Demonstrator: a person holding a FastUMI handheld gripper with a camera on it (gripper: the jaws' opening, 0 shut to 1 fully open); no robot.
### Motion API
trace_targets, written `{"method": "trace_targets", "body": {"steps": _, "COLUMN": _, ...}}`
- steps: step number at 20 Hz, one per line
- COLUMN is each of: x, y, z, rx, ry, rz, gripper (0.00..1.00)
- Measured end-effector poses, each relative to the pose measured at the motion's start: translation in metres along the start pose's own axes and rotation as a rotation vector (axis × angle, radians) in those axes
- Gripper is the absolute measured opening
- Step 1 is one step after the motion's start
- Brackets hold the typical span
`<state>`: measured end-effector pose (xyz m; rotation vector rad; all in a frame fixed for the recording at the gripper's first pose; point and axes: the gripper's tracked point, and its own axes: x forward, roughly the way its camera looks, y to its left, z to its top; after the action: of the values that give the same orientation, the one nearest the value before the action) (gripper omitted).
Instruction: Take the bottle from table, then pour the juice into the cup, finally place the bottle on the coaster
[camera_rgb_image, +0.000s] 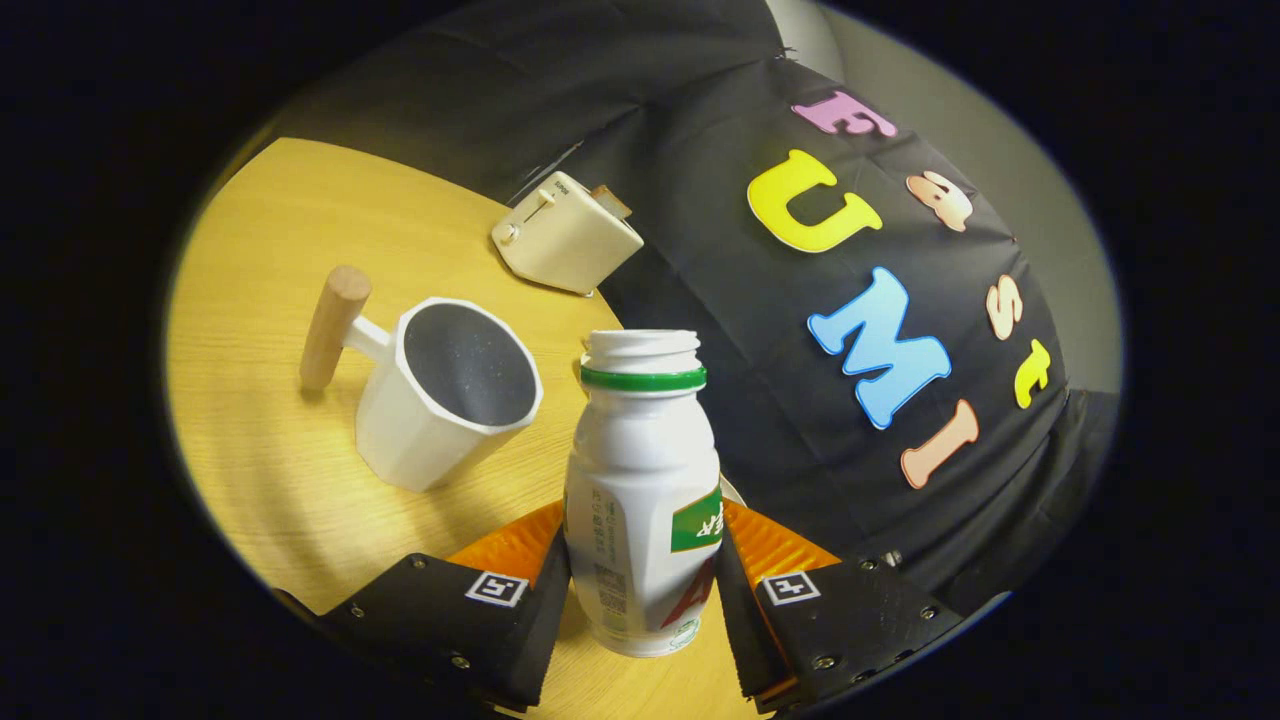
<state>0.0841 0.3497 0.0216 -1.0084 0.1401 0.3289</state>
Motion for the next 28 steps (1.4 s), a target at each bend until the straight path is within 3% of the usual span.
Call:
{"method": "trace_targets", "body": {"steps": 11, "x": 0.000, "y": -0.006, "z": 0.000, "rx": -0.170, "ry": 0.026, "rz": -0.029, "gripper": 0.70}}
{"method": "trace_targets", "body": {"steps": 18, "x": -0.001, "y": -0.014, "z": 0.007, "rx": -0.350, "ry": 0.028, "rz": -0.074, "gripper": 0.70}}
{"method": "trace_targets", "body": {"steps": 28, "x": 0.000, "y": -0.016, "z": 0.013, "rx": -0.473, "ry": 0.037, "rz": -0.098, "gripper": 0.70}}
